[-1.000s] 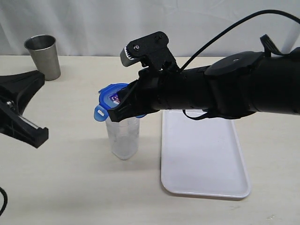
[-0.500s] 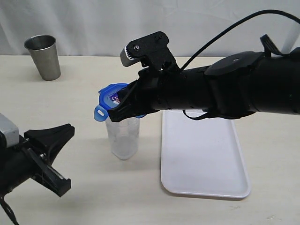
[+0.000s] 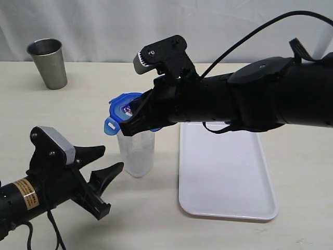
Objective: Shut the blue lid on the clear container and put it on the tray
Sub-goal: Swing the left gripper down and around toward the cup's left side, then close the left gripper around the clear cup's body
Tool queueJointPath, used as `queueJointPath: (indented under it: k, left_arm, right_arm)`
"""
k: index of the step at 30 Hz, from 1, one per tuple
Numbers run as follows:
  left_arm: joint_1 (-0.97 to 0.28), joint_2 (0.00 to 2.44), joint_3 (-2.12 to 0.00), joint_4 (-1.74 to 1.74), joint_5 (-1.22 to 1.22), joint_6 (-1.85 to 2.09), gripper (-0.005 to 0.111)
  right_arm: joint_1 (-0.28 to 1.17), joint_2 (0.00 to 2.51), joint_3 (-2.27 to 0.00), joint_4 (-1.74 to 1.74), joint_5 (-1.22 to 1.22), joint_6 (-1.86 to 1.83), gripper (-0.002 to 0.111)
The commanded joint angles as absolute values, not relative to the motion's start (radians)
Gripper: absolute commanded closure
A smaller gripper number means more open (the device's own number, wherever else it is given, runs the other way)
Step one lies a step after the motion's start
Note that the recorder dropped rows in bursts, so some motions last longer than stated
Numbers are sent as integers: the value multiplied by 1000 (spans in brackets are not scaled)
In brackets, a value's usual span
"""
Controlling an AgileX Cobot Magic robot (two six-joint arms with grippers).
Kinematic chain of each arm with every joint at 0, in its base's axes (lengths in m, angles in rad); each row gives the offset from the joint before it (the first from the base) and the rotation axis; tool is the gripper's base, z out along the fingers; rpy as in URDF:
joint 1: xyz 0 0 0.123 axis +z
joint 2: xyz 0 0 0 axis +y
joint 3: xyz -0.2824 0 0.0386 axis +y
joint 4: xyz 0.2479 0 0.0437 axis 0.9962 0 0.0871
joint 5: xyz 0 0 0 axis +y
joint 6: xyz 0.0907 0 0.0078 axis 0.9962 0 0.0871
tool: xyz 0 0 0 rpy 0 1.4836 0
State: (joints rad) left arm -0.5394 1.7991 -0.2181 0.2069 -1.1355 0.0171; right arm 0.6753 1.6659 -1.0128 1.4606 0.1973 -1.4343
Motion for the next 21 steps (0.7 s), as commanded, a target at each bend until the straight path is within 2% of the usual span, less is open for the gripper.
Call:
queueJointPath:
  k: [1,3,9,21]
  left_arm:
    - [-546,1804,-224,164,-1150,51,18]
    - [-546,1804,-224,172,-1155,51,15]
    - [-546,1833,-321,260,-1011,44,15]
    - [-546,1915,-420,253,-1003,86,15]
  right_arm:
    - [675,1677,-1006,1442,219,-1440,104]
    - [677,1677,-1006,1442,219,-1433,104]
    - [677,1677,-1006,1442,221,-1428,104]
    - [677,1677,-1006,1442,255,-1424,104]
